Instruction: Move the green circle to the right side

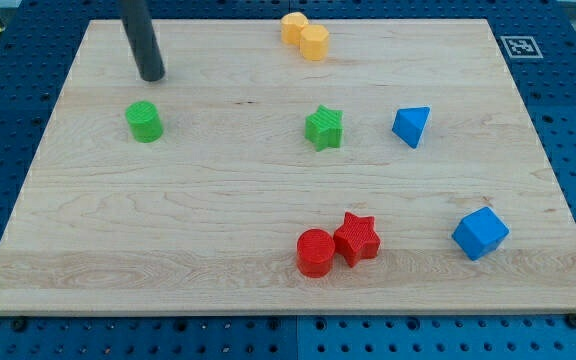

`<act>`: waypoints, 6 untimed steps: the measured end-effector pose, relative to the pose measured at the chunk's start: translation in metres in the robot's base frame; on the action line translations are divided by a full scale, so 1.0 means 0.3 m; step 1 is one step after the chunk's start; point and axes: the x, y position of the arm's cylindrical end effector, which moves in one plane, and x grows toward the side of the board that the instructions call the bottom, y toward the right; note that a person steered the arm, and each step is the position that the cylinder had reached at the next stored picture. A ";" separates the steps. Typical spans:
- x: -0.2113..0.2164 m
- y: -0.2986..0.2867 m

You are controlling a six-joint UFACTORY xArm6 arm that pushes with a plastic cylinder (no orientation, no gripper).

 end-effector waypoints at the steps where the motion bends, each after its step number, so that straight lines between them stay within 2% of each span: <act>1: 0.031 -0.107; 3: 0.183 -0.168; 5: 0.357 -0.039; 6: 0.368 0.020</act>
